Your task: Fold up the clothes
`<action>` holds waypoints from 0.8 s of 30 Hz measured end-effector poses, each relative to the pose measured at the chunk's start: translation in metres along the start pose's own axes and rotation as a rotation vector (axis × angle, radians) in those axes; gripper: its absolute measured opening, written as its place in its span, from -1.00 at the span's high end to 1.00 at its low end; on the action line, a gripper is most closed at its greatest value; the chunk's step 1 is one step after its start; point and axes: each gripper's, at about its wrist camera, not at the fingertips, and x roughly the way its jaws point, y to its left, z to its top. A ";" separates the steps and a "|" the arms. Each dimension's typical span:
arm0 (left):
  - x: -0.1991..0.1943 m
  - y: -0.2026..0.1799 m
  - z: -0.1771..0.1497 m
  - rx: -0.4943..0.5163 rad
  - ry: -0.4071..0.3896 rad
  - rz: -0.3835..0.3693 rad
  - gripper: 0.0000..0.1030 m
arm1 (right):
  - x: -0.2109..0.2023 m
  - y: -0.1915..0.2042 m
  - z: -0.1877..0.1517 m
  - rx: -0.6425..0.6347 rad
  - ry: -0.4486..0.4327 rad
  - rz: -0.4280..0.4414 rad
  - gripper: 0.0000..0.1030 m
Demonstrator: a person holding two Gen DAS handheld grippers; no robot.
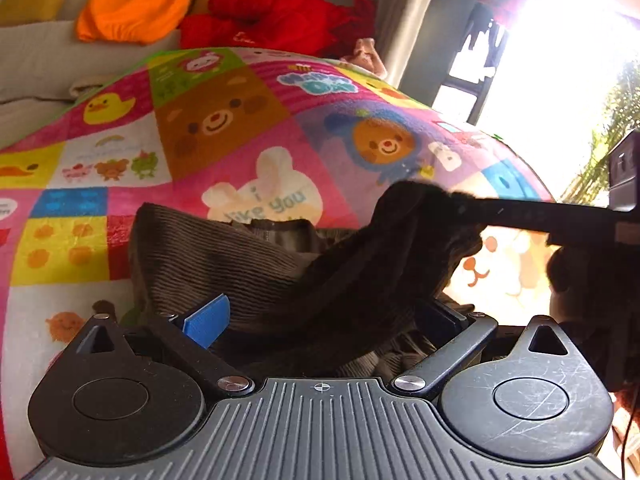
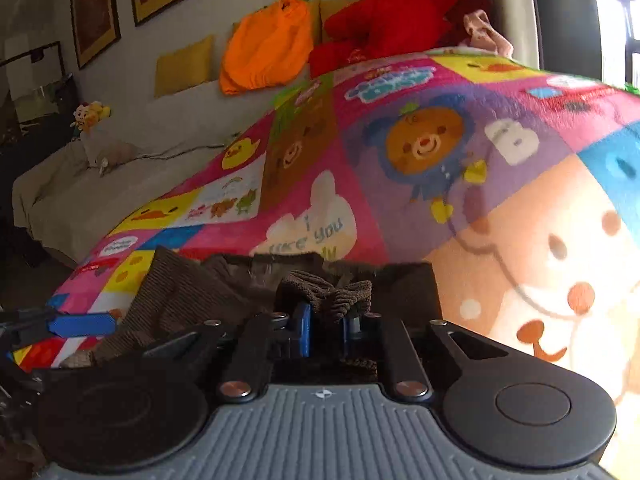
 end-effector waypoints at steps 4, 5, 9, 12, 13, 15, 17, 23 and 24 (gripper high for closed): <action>0.006 0.031 0.001 -0.090 -0.014 0.030 -0.98 | -0.013 0.008 0.044 -0.122 -0.094 0.047 0.74; 0.007 0.038 -0.001 -0.101 -0.010 0.036 -0.98 | -0.008 0.004 0.042 -0.128 -0.071 0.042 0.74; 0.012 0.057 -0.009 -0.142 0.021 0.061 -1.00 | 0.029 -0.029 -0.002 -0.097 0.071 -0.016 0.73; 0.012 0.062 -0.007 -0.174 0.032 0.069 -1.00 | 0.056 -0.045 -0.047 -0.086 0.162 -0.056 0.39; 0.008 0.060 -0.007 -0.162 0.032 0.075 -1.00 | 0.056 -0.047 -0.054 -0.086 0.157 -0.057 0.36; 0.000 0.054 -0.006 -0.132 0.033 0.088 -1.00 | 0.048 -0.049 -0.051 -0.060 0.146 -0.048 0.24; -0.018 0.044 -0.007 -0.090 0.027 0.089 -1.00 | 0.031 -0.050 -0.042 -0.022 0.130 -0.036 0.17; -0.094 0.000 -0.032 0.163 0.025 0.141 -1.00 | -0.069 -0.029 -0.041 -0.091 0.025 -0.060 -0.11; -0.107 -0.008 -0.040 0.210 0.030 0.141 -1.00 | -0.086 -0.021 -0.049 -0.114 0.031 -0.035 -0.11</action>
